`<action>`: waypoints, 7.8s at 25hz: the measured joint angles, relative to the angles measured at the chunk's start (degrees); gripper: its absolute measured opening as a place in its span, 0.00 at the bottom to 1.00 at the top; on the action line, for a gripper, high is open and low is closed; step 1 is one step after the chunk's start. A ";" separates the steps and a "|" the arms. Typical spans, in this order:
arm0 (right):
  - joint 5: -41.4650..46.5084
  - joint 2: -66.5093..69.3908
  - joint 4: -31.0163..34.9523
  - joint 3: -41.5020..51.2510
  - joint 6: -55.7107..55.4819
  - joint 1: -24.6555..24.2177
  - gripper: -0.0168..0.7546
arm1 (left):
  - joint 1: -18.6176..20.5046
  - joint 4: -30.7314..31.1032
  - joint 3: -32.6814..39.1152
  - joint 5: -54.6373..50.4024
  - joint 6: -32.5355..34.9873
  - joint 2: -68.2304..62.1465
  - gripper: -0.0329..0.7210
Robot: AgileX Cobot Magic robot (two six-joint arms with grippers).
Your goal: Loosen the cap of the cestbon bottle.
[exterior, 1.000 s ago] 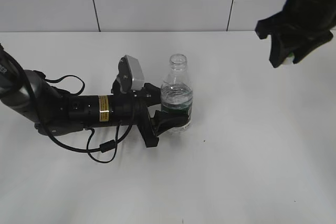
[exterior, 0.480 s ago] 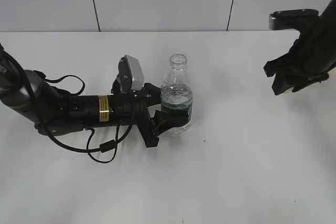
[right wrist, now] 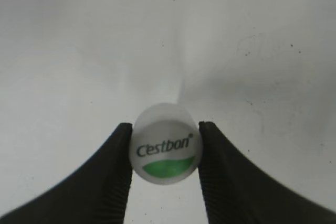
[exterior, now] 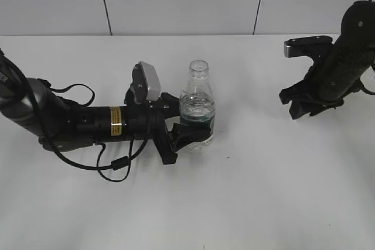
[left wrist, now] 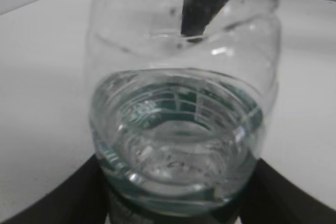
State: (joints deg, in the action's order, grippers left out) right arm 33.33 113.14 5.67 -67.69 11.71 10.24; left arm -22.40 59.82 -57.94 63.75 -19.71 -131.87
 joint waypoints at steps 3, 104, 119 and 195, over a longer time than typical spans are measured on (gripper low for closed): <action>-1.35 1.49 0.56 0.00 0.00 0.00 0.40 | 0.00 -0.11 0.00 0.00 0.00 0.00 0.59; 34.74 -29.60 0.86 -3.40 4.48 -12.67 0.79 | 17.39 -48.79 -1.68 -123.03 16.84 46.74 0.83; 33.60 -52.40 1.46 15.88 5.19 -12.67 0.79 | 17.43 -51.09 17.93 -123.29 17.01 76.32 0.83; 29.90 -113.48 1.46 37.78 4.07 -12.67 0.79 | 17.43 -56.77 28.15 -125.17 17.01 132.25 0.83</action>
State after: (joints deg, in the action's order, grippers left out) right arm 63.23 -0.34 7.13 -29.91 15.78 -2.43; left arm -4.97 3.05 -29.79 -61.42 -2.70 0.38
